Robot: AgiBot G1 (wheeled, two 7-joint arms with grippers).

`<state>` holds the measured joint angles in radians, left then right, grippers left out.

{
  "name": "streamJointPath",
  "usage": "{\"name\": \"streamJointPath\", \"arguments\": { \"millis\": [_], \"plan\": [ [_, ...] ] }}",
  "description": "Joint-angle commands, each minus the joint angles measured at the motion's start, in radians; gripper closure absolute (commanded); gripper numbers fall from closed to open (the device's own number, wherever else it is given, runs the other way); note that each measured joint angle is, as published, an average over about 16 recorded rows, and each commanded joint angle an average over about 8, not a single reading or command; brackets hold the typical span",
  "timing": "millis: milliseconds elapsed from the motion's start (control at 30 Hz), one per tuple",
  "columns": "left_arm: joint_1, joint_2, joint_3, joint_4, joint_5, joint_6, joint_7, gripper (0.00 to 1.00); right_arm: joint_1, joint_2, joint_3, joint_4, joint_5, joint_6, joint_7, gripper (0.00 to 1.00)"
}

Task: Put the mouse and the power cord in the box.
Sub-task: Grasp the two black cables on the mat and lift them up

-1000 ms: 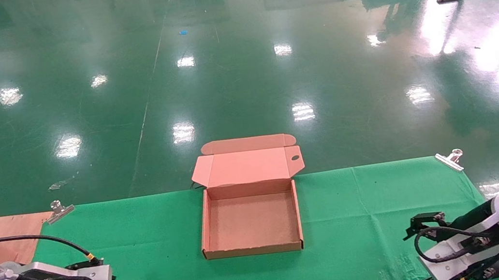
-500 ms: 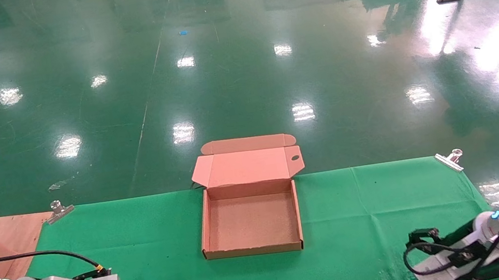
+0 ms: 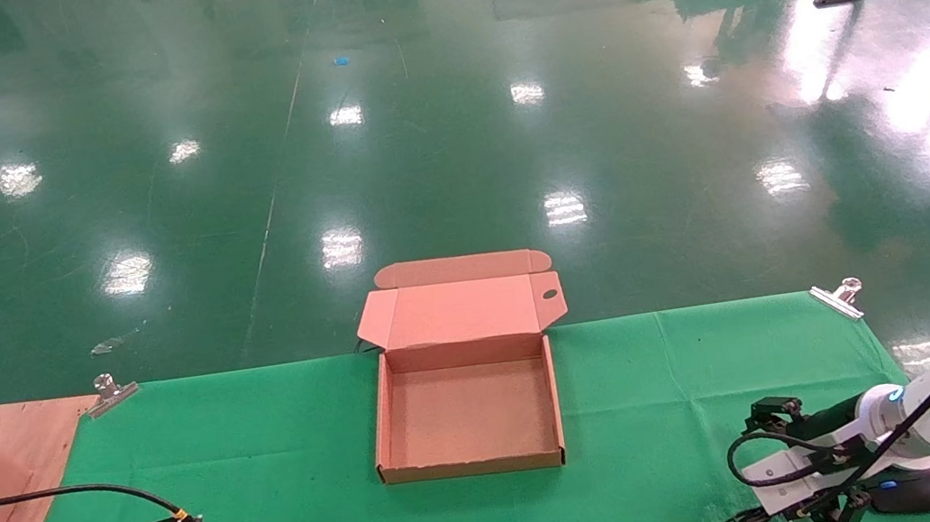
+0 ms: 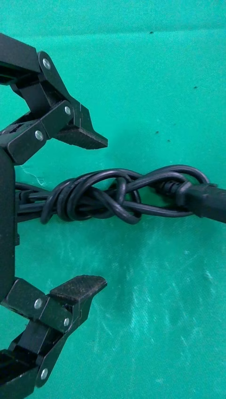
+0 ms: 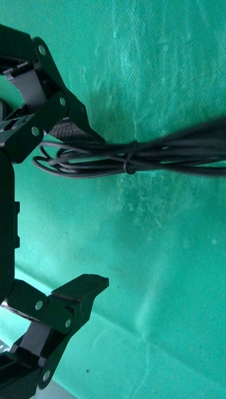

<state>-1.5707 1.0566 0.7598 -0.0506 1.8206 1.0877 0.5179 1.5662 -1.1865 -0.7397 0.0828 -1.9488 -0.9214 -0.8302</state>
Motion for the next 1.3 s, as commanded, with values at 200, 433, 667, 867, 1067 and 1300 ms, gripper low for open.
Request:
{"name": "streamJointPath", "arguments": {
  "millis": [200,433,667,867,1067,1300],
  "plan": [
    [0.004,0.002,0.000,0.028,0.001,-0.020,0.010,1.00,0.018,-0.003,0.005,-0.029,0.008,-0.006,-0.021,1.00],
    [0.007,0.002,0.002,0.039,0.003,-0.031,0.016,1.00,0.030,-0.005,0.007,-0.049,0.010,-0.039,-0.037,1.00],
    [-0.002,-0.008,-0.001,0.042,0.000,-0.036,0.021,1.00,0.041,-0.010,0.005,-0.061,0.009,-0.073,-0.047,1.00],
    [-0.015,-0.012,-0.003,0.043,-0.003,-0.017,0.026,1.00,0.052,-0.010,0.003,-0.069,0.005,-0.100,-0.053,1.00],
    [-0.020,-0.014,-0.004,0.044,-0.005,0.006,0.035,1.00,0.059,-0.009,0.000,-0.077,0.002,-0.138,-0.059,1.00],
    [-0.050,-0.021,-0.008,0.037,-0.011,0.050,0.045,1.00,0.085,0.003,0.010,-0.080,0.016,-0.193,-0.062,1.00]
  ]
}}
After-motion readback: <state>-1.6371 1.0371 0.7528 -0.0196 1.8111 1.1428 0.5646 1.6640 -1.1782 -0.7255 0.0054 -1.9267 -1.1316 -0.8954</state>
